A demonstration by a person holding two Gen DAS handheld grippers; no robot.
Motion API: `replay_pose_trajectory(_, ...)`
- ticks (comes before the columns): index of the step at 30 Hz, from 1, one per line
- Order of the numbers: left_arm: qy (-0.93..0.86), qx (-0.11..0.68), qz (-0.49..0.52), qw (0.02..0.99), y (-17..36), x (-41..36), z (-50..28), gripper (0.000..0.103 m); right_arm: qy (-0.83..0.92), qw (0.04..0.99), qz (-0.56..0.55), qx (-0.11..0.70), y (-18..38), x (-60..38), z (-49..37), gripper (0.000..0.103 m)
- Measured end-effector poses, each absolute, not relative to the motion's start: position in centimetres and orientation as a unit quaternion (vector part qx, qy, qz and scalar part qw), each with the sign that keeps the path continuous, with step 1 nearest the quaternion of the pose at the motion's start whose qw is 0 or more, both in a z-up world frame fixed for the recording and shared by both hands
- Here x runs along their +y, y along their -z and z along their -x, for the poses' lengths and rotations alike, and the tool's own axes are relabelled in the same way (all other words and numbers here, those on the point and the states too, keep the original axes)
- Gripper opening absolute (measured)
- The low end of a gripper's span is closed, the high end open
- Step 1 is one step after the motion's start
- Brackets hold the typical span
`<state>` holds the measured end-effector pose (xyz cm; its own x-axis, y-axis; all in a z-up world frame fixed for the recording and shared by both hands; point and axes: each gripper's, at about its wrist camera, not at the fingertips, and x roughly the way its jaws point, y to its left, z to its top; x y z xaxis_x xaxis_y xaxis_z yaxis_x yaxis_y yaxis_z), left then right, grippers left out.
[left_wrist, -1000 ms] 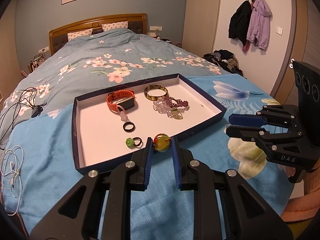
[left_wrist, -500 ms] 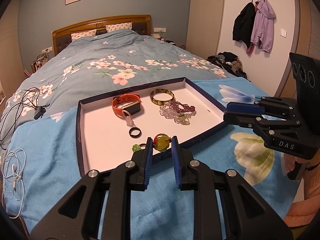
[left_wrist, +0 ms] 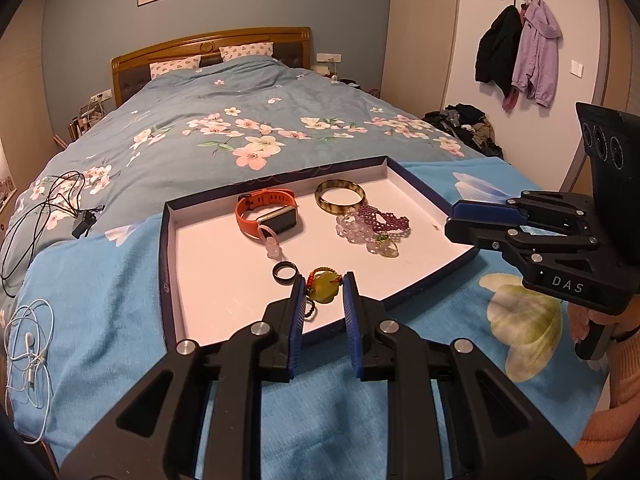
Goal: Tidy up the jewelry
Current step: 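Carry the yellow ring and silver ring over the box lid with both tools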
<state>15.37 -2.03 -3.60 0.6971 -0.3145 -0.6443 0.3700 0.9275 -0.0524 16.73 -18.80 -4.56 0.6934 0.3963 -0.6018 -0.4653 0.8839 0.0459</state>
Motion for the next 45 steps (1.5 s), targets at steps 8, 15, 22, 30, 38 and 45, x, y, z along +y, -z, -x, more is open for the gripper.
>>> replay_pose_trajectory(8, 0.180, 0.346, -0.040, 0.920, 3.9, -1.9, -16.2, 0.019, -0.235, 0.917, 0.056, 0.318, 4.9, -18.5, -17.4, 0.019)
replay_pose_trajectory(15, 0.176, 0.350, -0.040, 0.919, 4.2, -1.8, -16.8, 0.019, -0.233, 0.915, 0.058, 0.325, 5.4, -18.2, -18.2, 0.019)
replay_pose_trajectory(22, 0.173, 0.353, -0.038, 0.919, 4.5, -1.8, -17.3, 0.019, -0.233, 0.912, 0.058, 0.331, 5.8, -17.9, -18.9, 0.019)
replay_pose_trajectory(30, 0.174, 0.355, -0.034, 0.918, 4.6, -1.7, -17.7, 0.019, -0.233, 0.912, 0.058, 0.333, 6.0, -17.8, -19.1, 0.019)
replay_pose_trajectory(38, 0.175, 0.356, -0.034, 0.917, 4.6, -1.9, -17.8, 0.019, -0.234, 0.912, 0.058, 0.334, 6.0, -17.8, -19.2, 0.019)
replay_pose_trajectory(45, 0.173, 0.359, -0.033, 0.916, 4.7, -1.9, -18.0, 0.019, -0.234, 0.910, 0.057, 0.337, 6.7, -17.6, -19.5, 0.019)
